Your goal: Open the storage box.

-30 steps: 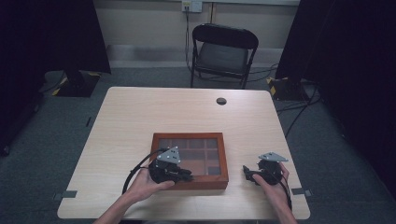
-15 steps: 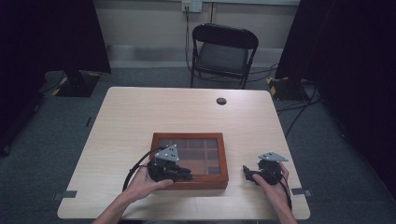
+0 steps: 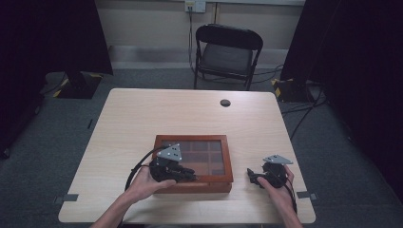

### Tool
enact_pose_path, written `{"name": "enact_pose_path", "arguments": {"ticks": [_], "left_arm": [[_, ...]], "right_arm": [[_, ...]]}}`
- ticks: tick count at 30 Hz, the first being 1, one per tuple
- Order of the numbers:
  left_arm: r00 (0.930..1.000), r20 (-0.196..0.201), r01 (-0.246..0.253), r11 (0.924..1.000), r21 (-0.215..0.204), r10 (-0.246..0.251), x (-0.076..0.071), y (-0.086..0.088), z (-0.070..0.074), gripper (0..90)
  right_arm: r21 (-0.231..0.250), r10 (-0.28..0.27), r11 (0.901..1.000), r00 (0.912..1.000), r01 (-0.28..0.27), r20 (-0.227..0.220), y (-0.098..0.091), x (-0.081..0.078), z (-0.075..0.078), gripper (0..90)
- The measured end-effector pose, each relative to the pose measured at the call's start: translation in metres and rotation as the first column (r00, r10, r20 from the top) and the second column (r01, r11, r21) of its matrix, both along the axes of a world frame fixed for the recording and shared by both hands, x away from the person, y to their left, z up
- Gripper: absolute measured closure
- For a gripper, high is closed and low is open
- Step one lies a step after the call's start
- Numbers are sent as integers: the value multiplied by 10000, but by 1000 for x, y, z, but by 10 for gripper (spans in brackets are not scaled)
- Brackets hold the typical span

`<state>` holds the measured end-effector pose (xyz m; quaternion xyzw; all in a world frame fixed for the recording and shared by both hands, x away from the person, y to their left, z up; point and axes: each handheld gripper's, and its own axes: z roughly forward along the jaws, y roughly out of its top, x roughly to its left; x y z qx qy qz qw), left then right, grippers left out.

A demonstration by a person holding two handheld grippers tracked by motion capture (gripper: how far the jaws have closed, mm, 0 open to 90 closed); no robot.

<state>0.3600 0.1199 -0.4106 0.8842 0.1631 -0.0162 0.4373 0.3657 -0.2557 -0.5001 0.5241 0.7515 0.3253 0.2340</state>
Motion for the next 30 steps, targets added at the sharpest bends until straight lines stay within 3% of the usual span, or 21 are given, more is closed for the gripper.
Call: {"name": "enact_pose_path", "arguments": {"ticks": [16, 21, 25, 30], "left_arm": [[10000, -3, -33, 9999, -143, 33, 5, 2, 17, 813], [10000, 43, -24, 10000, 77, 23, 6, 1, 22, 813], [10000, 35, -38, 10000, -54, 38, 7, 1, 24, 813], [10000, -23, -23, 10000, 74, 24, 8, 0, 26, 813]], "right_arm": [[2, 17, 10000, 10000, -17, -6, 0, 1, 0, 124], [3, 21, 10000, 10000, -21, -3, 0, 1, 0, 124], [3, 24, 10000, 10000, -24, -7, 0, 1, 0, 124], [4, 24, 10000, 10000, -24, -10, 0, 1, 0, 124]]}}
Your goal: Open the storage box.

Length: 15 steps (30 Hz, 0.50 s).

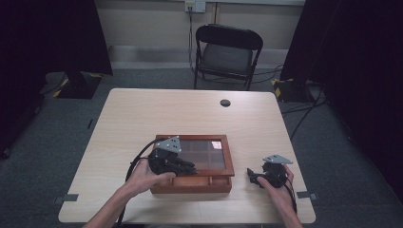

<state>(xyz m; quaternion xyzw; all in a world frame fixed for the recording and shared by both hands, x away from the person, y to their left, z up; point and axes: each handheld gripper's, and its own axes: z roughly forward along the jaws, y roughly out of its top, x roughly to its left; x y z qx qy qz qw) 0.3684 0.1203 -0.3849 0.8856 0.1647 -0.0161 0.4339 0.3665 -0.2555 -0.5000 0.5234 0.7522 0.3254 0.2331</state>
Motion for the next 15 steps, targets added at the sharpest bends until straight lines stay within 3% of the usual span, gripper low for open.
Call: {"name": "enact_pose_path", "arguments": {"ticks": [15], "left_arm": [[10000, -69, 28, 10000, 75, -27, 4, 0, 8, 813]], "right_arm": [[-7, 6, 10000, 10000, -6, 7, 0, 0, 0, 124]]}}
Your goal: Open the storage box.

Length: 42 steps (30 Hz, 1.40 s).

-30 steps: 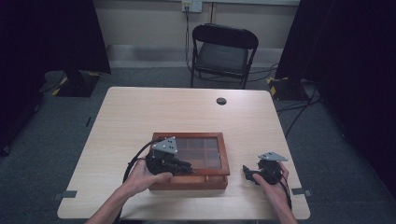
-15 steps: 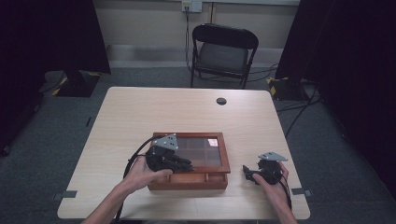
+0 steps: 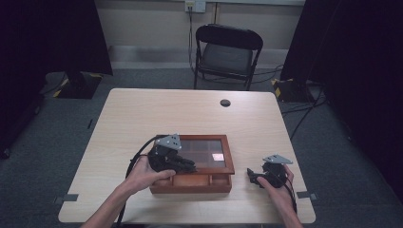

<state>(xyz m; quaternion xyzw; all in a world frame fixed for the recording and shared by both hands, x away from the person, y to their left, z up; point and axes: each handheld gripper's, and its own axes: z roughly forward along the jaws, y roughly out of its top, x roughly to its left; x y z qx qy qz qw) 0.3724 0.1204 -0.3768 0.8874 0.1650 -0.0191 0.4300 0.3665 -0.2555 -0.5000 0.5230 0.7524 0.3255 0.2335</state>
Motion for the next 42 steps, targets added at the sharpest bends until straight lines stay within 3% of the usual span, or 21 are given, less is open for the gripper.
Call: {"name": "enact_pose_path", "arguments": {"ticks": [7, 11, 12, 24, 36, 41, 42], "left_arm": [[9999, -106, 77, 10000, 4, -77, 2, 2, 2, 813], [9998, -169, 94, 9997, 208, -90, 3, 2, 6, 813], [9998, -181, 50, 10000, 36, -49, 3, 2, 6, 813], [9998, -180, 82, 9998, 197, -79, 8, 3, 16, 812], [9998, -194, 45, 10000, 9, -44, 14, 2, 23, 813], [9997, -245, 40, 9998, 203, -35, 16, 3, 28, 814], [9997, -253, 16, 10000, 37, -15, 17, 2, 28, 813]], "right_arm": [[7, -5, 10000, 10000, 5, -6, 0, 0, 0, 124], [-1, 3, 10000, 10000, -3, 6, 0, 0, 0, 124], [0, 4, 10000, 10000, -4, 0, 0, 0, 0, 124], [7, -3, 10000, 10000, 3, -7, 0, 0, 0, 124], [11, -1, 10000, 10000, 1, -7, 0, 0, 0, 124], [13, 4, 10000, 10000, -4, -5, 0, 0, 0, 124], [11, 8, 10000, 10000, -8, -3, 0, 0, 0, 124]]}}
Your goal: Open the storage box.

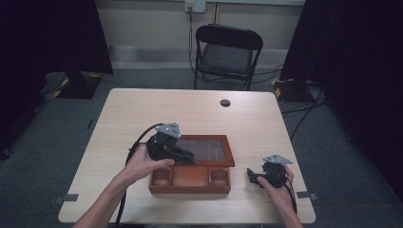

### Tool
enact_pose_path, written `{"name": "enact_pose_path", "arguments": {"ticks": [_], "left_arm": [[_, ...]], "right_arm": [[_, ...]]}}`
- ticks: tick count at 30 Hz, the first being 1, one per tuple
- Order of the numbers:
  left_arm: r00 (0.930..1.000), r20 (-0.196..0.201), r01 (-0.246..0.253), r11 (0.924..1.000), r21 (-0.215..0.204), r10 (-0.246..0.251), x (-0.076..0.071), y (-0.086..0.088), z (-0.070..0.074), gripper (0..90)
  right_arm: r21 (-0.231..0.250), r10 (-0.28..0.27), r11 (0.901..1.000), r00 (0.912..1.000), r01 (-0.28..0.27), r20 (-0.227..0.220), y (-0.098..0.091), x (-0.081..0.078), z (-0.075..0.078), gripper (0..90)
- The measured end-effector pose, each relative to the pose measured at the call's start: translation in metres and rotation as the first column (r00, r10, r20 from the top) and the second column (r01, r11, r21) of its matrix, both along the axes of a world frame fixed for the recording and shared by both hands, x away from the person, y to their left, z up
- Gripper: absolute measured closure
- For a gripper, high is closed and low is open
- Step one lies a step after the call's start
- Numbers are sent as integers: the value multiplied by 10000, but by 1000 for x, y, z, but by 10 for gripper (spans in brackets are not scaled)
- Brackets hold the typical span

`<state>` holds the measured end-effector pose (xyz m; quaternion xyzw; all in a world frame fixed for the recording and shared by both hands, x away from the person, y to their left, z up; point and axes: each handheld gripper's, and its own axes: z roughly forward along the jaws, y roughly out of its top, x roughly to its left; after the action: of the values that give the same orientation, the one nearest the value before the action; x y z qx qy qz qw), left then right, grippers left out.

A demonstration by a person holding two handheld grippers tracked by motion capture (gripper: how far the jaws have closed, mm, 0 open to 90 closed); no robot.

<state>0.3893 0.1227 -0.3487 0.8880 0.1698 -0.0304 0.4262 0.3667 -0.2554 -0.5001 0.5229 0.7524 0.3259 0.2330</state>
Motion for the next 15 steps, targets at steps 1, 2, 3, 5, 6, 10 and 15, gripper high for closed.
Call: {"name": "enact_pose_path", "arguments": {"ticks": [1, 2, 3, 5, 6, 10, 15], "left_arm": [[10000, 16, 53, 10000, 82, -53, 1, 0, 1, 814], [10000, -22, 14, 10000, 25, -14, 1, 0, 1, 814], [10000, -12, -1, 10000, 4, 1, 1, 0, 1, 814], [10000, 13, -15, 10000, 79, 15, 1, 0, 3, 814], [10000, -14, -38, 10000, -53, 38, 1, 0, 2, 814], [10000, 24, -13, 10000, -75, 13, 2, 0, 3, 814], [10000, 28, 6, 10000, -54, -6, 4, 1, 6, 814]], "right_arm": [[2, 13, 10000, 10000, -13, 7, 0, 0, 0, 124], [0, 2, 10000, 10000, -2, 0, 0, 0, 0, 124], [1, 0, 10000, 10000, 0, -1, 0, 0, 0, 124], [0, 0, 10000, 10000, 0, 0, 0, 0, 0, 124], [-10, 19, 10000, 10000, -19, 14, 0, 0, 0, 124], [1, 1, 10000, 10000, -1, 0, 0, 0, 0, 124], [-5, 20, 10000, 10000, -20, 13, 0, 0, 0, 124]]}}
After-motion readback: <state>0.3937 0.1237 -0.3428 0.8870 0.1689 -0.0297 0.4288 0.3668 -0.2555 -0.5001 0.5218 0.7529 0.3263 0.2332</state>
